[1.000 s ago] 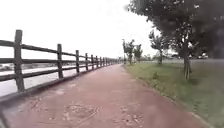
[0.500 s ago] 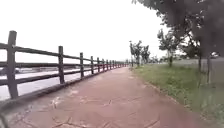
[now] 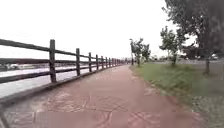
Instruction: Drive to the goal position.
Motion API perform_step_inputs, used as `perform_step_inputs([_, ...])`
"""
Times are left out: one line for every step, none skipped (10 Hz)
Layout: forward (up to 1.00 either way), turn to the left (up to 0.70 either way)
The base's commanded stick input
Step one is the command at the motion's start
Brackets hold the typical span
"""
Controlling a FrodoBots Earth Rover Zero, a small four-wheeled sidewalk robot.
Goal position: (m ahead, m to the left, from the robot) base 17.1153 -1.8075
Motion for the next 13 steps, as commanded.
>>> perform_step_inputs([1.0, 0.0])
perform_step_inputs([1.0, 0.0])
perform_step_inputs([1.0, 0.0])
perform_step_inputs([1.0, 0.0])
perform_step_inputs([1.0, 0.0])
perform_step_inputs([1.0, 0.0])
perform_step_inputs([1.0, 0.0])
perform_step_inputs([1.0, 0.0])
perform_step_inputs([1.0, 0.0])
perform_step_inputs([1.0, 0.0])
perform_step_inputs([1.0, 0.0])
perform_step_inputs([1.0, 0.0])
perform_step_inputs([1.0, 0.0])
